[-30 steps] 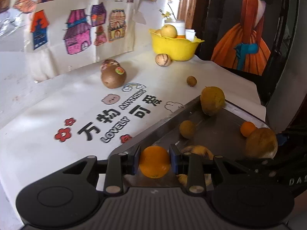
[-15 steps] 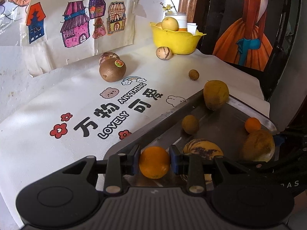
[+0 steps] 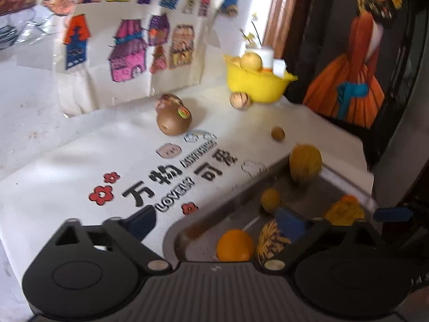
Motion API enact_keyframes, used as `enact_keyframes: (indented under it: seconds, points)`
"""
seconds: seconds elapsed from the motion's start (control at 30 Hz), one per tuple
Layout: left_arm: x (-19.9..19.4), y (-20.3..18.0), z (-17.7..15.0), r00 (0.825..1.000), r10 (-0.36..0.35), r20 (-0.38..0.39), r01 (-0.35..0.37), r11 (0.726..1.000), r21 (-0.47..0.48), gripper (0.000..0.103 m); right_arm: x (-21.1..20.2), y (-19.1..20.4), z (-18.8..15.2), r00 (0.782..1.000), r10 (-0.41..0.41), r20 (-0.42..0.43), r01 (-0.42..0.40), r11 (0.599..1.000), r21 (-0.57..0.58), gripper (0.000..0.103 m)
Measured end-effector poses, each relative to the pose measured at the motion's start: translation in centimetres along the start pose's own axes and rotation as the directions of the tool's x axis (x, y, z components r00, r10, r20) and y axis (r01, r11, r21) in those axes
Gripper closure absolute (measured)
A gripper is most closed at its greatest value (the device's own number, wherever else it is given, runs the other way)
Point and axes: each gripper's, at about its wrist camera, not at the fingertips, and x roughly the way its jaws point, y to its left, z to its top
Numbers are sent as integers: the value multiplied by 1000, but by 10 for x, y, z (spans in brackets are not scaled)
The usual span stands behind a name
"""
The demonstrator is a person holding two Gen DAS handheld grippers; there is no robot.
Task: Organize fruits
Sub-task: 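Open the left tool to drop the orange while the right tool releases the mango into the tray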
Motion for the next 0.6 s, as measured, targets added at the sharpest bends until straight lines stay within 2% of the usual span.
enact_keyframes:
  seconds: [0.27,0.6]
  points:
    - [-12,12,15,999,-17,45,20,997,-68,1,-20,4,13,999,27,45,-28,1000,7,1]
    - [-22,21,24,997,9,79,-3,997,-82,1,-30,11,30,994,57,88,-59,998,13,1]
